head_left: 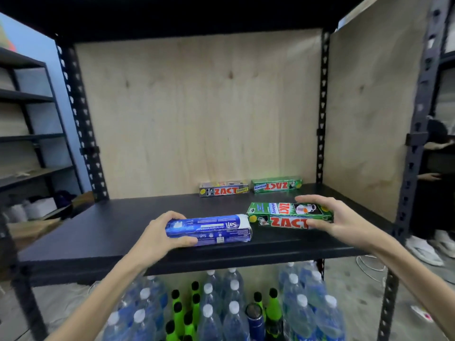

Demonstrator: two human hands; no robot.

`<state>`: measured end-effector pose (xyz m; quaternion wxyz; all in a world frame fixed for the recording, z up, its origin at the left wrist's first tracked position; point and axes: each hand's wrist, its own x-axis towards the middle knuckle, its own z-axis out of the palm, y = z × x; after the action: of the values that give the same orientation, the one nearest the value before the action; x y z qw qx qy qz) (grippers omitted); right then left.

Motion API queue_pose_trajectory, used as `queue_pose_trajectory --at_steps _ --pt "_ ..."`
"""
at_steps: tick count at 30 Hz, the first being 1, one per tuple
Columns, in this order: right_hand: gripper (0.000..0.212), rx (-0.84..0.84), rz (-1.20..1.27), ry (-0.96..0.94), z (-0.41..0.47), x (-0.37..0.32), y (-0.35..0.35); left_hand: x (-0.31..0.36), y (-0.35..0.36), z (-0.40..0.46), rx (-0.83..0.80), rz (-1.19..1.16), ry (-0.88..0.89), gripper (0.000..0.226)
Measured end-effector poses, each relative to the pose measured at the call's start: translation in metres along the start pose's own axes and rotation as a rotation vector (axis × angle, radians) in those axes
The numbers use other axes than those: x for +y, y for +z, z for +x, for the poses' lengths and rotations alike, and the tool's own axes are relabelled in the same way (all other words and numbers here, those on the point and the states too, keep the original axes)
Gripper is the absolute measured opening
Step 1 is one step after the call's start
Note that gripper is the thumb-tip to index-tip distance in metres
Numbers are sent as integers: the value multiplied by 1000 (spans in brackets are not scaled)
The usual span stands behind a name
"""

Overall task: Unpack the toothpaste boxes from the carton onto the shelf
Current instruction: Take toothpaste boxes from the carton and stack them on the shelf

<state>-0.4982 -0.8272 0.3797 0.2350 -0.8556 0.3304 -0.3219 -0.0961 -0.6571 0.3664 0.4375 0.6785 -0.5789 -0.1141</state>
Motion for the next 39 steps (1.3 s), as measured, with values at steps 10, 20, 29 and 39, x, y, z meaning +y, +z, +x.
queue_pose_trajectory --at_steps 10,20,29,39 --pt "52 -86 -106 81 80 72 -1 -27 38 102 80 252 -48 42" --pt "50 29 -254 -9 163 126 13 -41 78 173 202 306 -36 65" --pt "64 72 -332 10 190 145 16 -53 93 209 188 251 -56 79" --pt "58 75 -452 18 201 155 21 -55 98 215 159 297 2 71"
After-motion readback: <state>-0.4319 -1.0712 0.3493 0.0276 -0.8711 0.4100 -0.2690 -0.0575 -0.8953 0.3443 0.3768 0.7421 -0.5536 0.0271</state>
